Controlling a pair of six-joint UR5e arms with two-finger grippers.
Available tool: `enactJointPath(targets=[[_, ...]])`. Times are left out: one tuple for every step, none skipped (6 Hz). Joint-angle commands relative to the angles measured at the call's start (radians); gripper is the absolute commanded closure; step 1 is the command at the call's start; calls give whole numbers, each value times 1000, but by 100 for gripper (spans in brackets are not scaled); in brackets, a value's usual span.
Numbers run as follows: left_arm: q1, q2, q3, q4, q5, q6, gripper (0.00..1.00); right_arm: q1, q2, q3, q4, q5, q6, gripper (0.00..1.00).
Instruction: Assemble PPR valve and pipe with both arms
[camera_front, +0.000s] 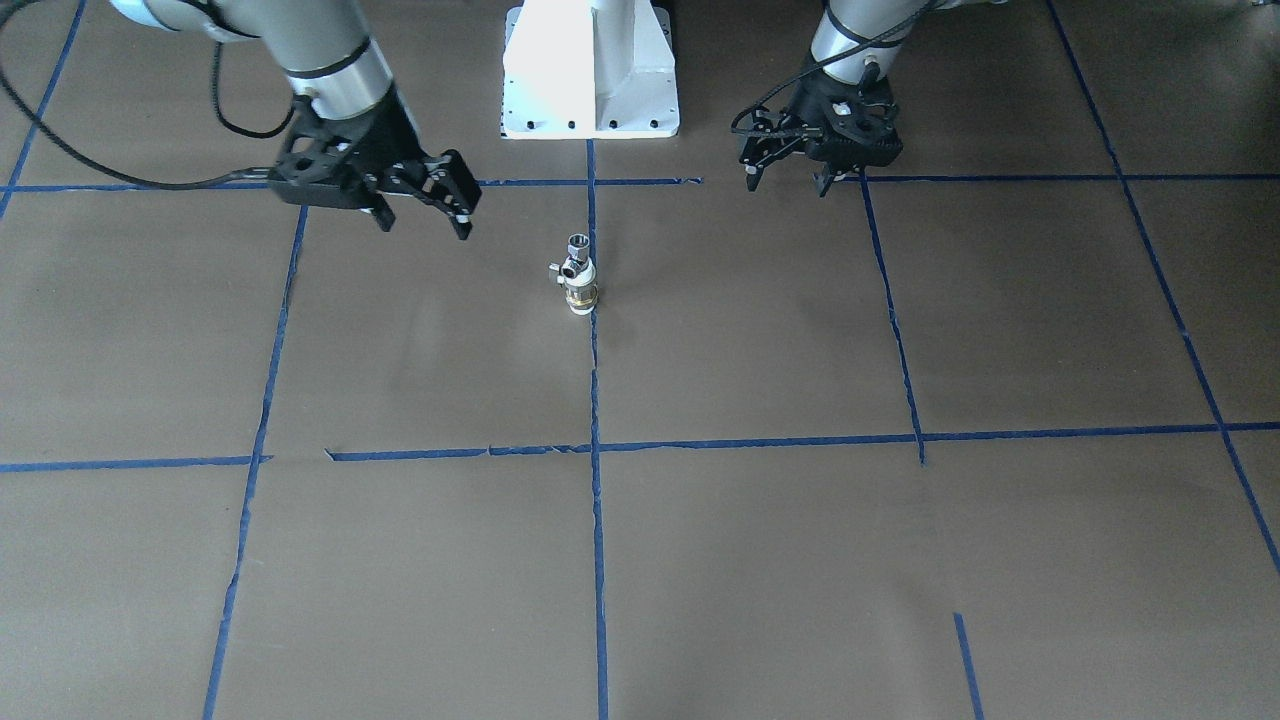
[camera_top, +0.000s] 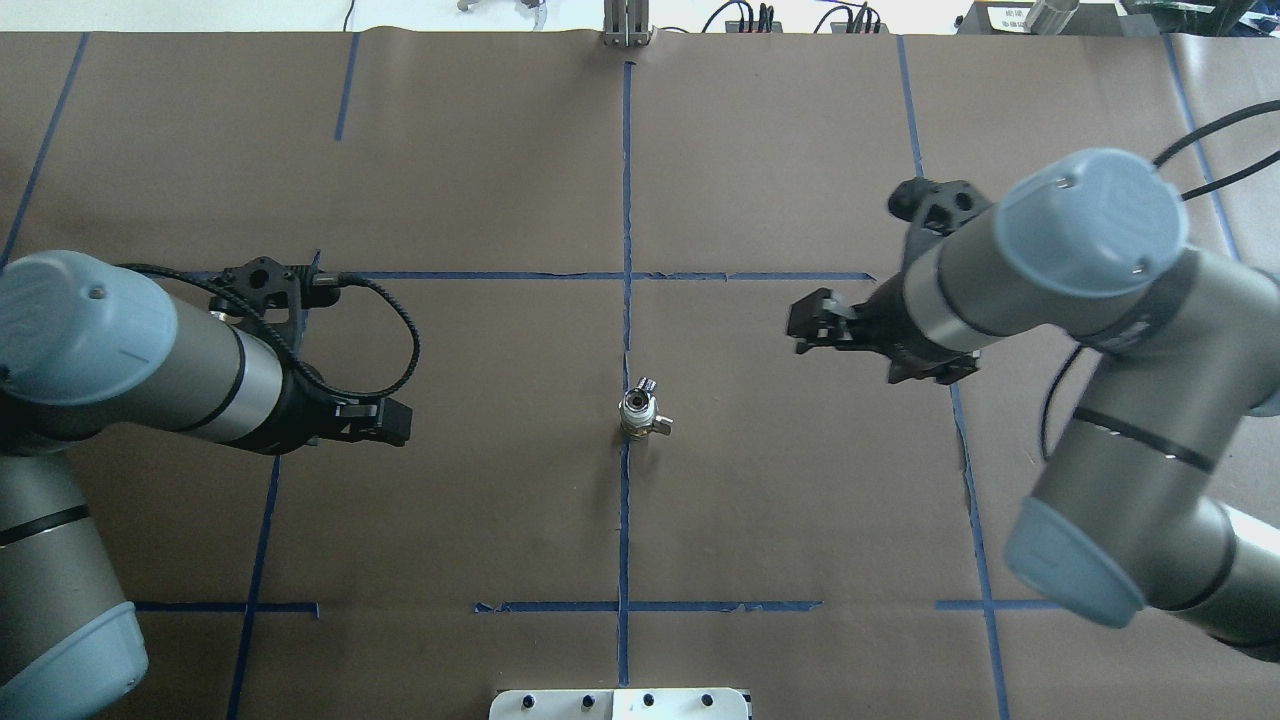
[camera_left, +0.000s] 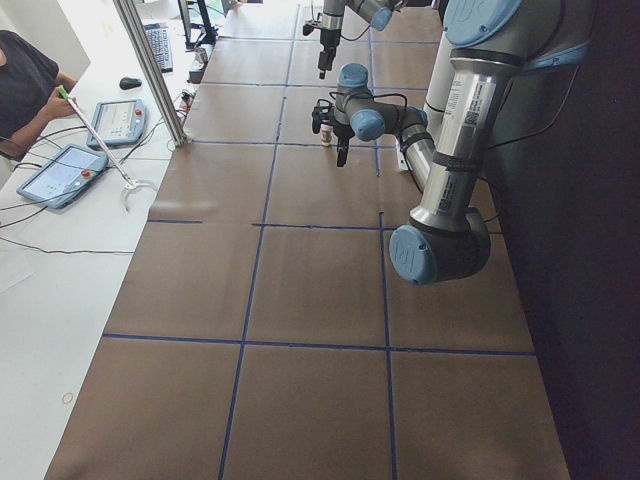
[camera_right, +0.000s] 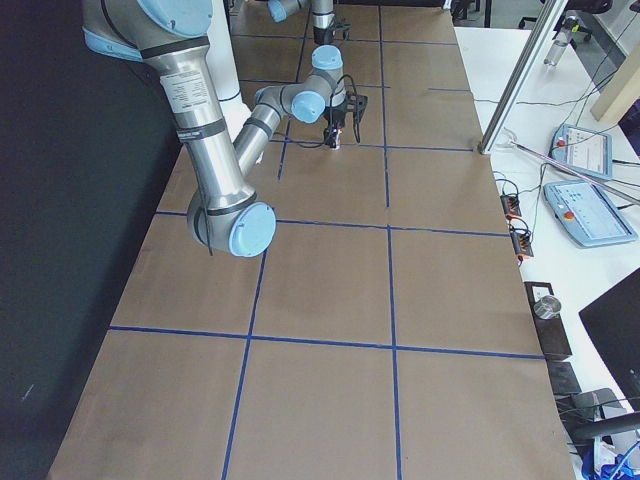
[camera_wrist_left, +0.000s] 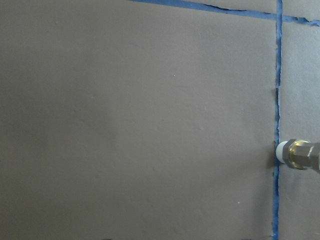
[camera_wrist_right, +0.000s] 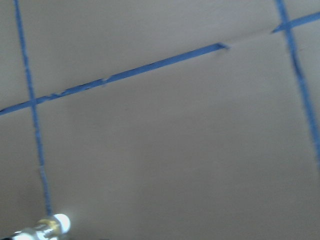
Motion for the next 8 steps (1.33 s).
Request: enactJointPath(targets=[[-77, 149, -69, 0, -7, 153, 3, 225, -255, 40, 1, 87, -453, 0], [-151, 230, -75, 0, -95, 279, 1, 393, -351, -4, 1, 193, -702, 0], [-254, 289, -74, 2, -190, 448, 0, 583, -413, -104, 1, 352, -1005, 0], [-360, 352, -68, 9, -273, 599, 0, 739, -415, -233, -1, 436, -1259, 0], [-479, 421, -62, 18, -309, 798, 0, 798, -420, -283, -5, 422, -1404, 0], [-593, 491, -22, 23, -352, 977, 0, 829, -467, -288, -2, 418, -1475, 0], [-770, 516, 77, 34, -446, 1190, 0, 838, -493, -280, 1, 418, -1505, 0], [-915, 500, 260, 34, -477, 1405, 0, 838, -494, -279, 1, 418, -1503, 0]])
